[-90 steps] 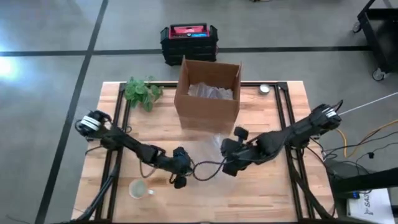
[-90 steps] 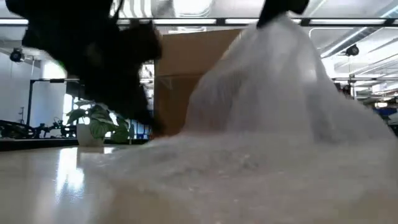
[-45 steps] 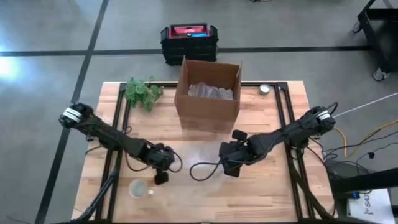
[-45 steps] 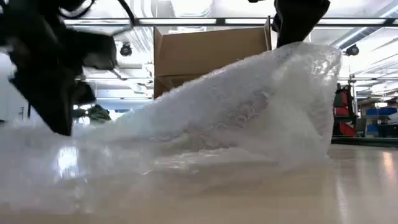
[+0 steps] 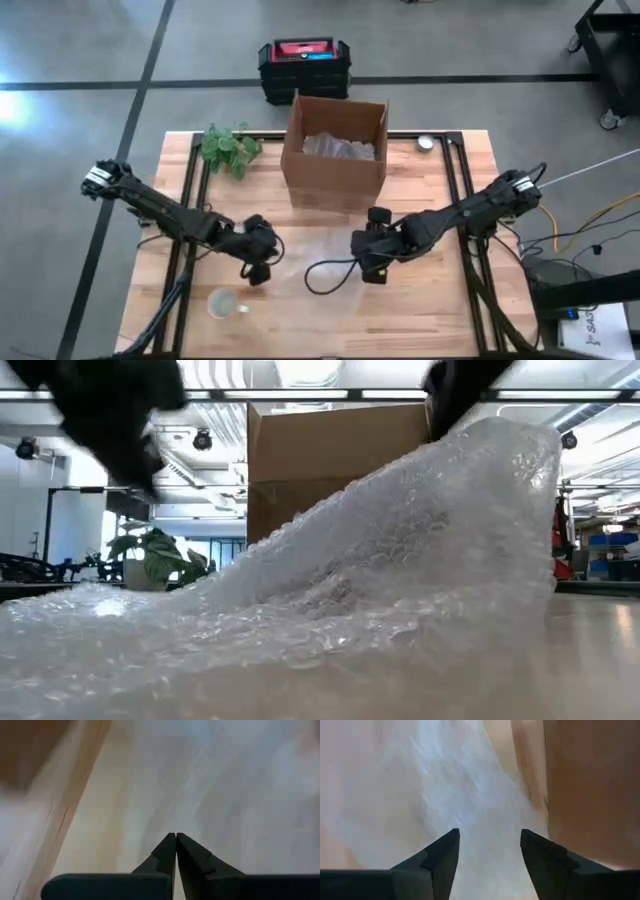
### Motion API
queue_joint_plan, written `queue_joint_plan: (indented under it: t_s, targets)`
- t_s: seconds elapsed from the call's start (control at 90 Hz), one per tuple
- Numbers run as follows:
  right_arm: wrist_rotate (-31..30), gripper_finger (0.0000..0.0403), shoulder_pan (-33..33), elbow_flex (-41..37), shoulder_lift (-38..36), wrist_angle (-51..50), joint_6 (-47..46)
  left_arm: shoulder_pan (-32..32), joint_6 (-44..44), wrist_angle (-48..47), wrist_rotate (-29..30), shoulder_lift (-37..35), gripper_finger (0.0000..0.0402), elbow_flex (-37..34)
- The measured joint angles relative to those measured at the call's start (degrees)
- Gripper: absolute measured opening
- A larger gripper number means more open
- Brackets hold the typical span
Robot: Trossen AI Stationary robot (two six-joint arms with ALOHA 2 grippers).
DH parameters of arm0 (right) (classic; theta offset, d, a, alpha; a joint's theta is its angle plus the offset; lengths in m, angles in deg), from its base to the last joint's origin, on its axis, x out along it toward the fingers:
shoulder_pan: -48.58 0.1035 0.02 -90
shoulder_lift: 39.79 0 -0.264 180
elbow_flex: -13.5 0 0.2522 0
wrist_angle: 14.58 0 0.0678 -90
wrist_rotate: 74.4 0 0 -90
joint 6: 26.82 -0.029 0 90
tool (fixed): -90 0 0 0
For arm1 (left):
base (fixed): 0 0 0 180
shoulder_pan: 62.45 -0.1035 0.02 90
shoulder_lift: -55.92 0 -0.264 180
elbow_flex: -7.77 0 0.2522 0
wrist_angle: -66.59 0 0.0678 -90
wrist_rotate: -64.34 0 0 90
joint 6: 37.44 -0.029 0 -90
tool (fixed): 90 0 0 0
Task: Wrap mug
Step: Wrap the yellow cup in bubble wrap
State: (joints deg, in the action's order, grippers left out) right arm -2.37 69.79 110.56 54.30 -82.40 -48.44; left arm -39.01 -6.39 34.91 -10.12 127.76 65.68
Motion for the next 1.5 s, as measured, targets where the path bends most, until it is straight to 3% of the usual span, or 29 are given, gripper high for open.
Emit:
queue_joint_plan:
  t_s: [0.2,0.311,0.444,0.567,0.744,1.0,1.278,1.5]
  targets:
    - [-0.1,0.0219,-2.8,0.1,0.1,2.3,2.1,-0.6,-1.2,5.8,-2.7,7.7,0.0,0.0]
    - [0.4,0.0232,-4.5,1.3,0.0,-0.1,2.9,-0.5,1.2,5.9,-8.8,14.5,0.0,-0.1]
    - [1.0,0.0242,-4.4,3.6,-2.2,-10.3,2.2,-0.4,2.7,3.6,-16.3,21.4,0.0,0.0]
    - [0.9,0.0247,-4.1,1.6,-4.0,-15.2,-1.5,-0.3,3.1,-1.6,-17.9,23.9,0.0,0.4]
    - [0.9,0.024,-3.2,-6.5,-4.9,-11.8,-5.8,-0.3,2.6,-5.7,-18.3,22.3,0.0,0.2]
    - [1.5,0.0219,-2.2,-22.9,-5.2,4.6,-5.6,0.2,3.9,-16.3,-18.5,14.9,0.0,-0.6]
    - [1.6,0.0204,-3.7,-34.8,-2.0,45.3,3.2,0.0,4.3,-16.0,-14.5,12.5,0.0,-0.3]
    - [2.4,0.0206,-4.7,-35.3,4.7,48.7,2.5,0.0,4.5,-14.9,-14.6,13.5,0.0,-0.3]
